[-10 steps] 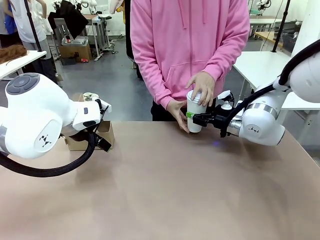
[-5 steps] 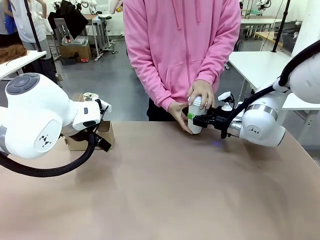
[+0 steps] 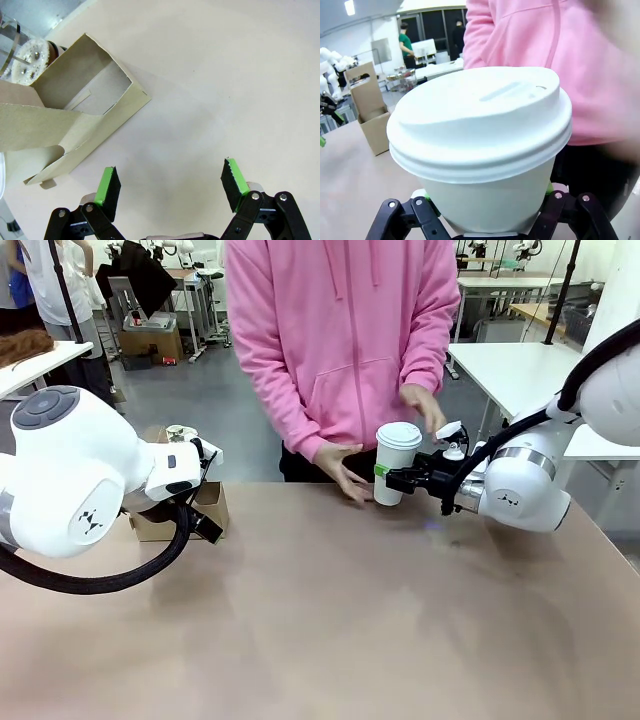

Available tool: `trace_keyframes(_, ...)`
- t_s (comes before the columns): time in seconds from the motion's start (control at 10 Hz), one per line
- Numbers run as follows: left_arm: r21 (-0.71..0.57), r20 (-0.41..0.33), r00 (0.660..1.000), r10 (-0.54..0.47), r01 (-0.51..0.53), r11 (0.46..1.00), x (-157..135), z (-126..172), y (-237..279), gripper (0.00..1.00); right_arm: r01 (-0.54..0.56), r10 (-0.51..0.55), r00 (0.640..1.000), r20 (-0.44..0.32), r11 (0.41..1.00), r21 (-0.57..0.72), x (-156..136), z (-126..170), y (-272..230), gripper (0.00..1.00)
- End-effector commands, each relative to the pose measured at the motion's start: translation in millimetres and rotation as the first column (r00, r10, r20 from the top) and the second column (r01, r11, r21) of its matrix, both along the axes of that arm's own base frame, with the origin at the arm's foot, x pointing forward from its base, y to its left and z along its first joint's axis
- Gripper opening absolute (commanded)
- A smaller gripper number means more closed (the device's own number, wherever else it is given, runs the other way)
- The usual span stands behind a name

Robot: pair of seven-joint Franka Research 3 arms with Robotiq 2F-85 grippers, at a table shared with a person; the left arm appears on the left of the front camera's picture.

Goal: Pour a drink into a cup and package it in a carrier.
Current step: When a person places the Paper Cup Lid on the 600 ml Paper Cup , lift the 600 ml Paper Cup.

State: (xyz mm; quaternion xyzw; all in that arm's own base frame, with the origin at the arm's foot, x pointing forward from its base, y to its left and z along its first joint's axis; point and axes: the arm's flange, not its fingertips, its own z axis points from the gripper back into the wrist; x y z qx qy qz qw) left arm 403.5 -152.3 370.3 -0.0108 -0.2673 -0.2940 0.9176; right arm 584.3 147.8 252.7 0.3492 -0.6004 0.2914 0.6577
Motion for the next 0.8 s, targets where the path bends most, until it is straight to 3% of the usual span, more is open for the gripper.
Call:
trace_keyframes(0.0, -0.003, 0.0, 1.0, 0.0, 0.0, 1.0, -0.1, 0.3, 0.4, 1.0, 0.013, -0.013, 1.0, 0.002, 1.0, 0.015, 0.1, 4.8, 3.0, 0.8)
trace_keyframes(0.7, -0.003, 0.0, 1.0, 0.0, 0.0, 1.0, -0.1, 0.3, 0.4, 1.0, 0.013, -0.013, 1.0, 0.002, 1.0, 0.015, 0.1, 4.8, 3.0, 0.8)
